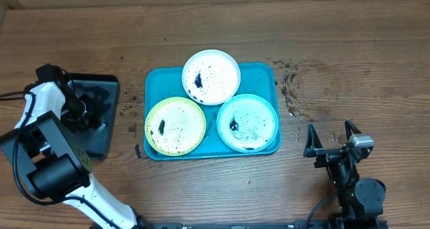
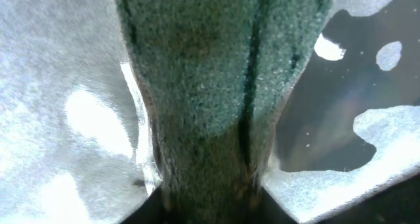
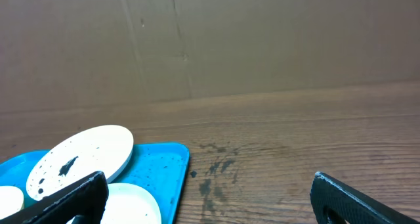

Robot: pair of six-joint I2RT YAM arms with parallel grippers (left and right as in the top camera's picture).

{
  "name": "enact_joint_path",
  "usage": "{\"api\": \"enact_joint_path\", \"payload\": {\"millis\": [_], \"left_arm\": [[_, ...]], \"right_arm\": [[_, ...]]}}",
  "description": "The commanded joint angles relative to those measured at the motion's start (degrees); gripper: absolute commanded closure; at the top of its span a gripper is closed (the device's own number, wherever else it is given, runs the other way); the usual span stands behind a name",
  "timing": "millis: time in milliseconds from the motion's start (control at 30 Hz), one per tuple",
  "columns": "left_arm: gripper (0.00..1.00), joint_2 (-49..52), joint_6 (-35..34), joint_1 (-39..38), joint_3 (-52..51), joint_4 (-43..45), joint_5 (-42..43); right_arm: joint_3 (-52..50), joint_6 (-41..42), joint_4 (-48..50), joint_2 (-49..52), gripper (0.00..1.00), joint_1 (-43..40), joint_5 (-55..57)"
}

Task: Clean dirty plates on tray and stack at the side
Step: 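Move the left gripper over the black basin and grasp the sponge, then dip and rub the sponge in the soapy water with the left gripper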

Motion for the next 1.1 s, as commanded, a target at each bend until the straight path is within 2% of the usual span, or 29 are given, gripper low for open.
{"api": "enact_joint_path", "payload": {"millis": [0, 33, 267, 300, 333, 367, 400, 433, 467, 733, 933, 1067], "left_arm": [[0.92, 0.8, 0.1, 0.0, 1.4, -0.1, -0.8], [0.96, 0.8, 0.1, 0.0, 1.4, -0.1, -0.8], [0.96, 0.8, 0.1, 0.0, 1.4, 0.3, -0.9], [0.86, 0.8, 0.1, 0.0, 1.4, 0.5, -0.9], [0.65, 0.8, 0.1, 0.0, 1.4, 1.1, -0.9], [0.5, 0.8, 0.1, 0.0, 1.4, 1.8, -0.9], [0.39, 0.8, 0.1, 0.0, 1.4, 2.4, -1.1], [0.06, 0.8, 0.1, 0.0, 1.4, 3.2, -1.7], [0.0, 0.8, 0.1, 0.0, 1.4, 3.9, -2.3], [0.0, 0.8, 0.1, 0.0, 1.4, 9.0, -7.0], [0.0, 0.8, 0.2, 0.0, 1.4, 12.7, -7.2], [0.01, 0.8, 2.9, 0.0, 1.4, 14.6, -7.2]], "right_arm": [[-0.6, 0.0, 0.3, -0.4, 0.0, 0.2, 0.5], [-0.6, 0.0, 0.3, -0.4, 0.0, 0.2, 0.5], [-0.6, 0.0, 0.3, -0.4, 0.0, 0.2, 0.5], [-0.6, 0.0, 0.3, -0.4, 0.0, 0.2, 0.5], [-0.6, 0.0, 0.3, -0.4, 0.0, 0.2, 0.5], [-0.6, 0.0, 0.3, -0.4, 0.0, 0.2, 0.5], [-0.6, 0.0, 0.3, -0.4, 0.0, 0.2, 0.5], [-0.6, 0.0, 0.3, -0.4, 0.0, 0.2, 0.5], [-0.6, 0.0, 0.3, -0.4, 0.0, 0.2, 0.5], [-0.6, 0.0, 0.3, -0.4, 0.0, 0.2, 0.5], [-0.6, 0.0, 0.3, -0.4, 0.0, 0.2, 0.5], [-0.6, 0.0, 0.3, -0.4, 0.0, 0.2, 0.5]]}}
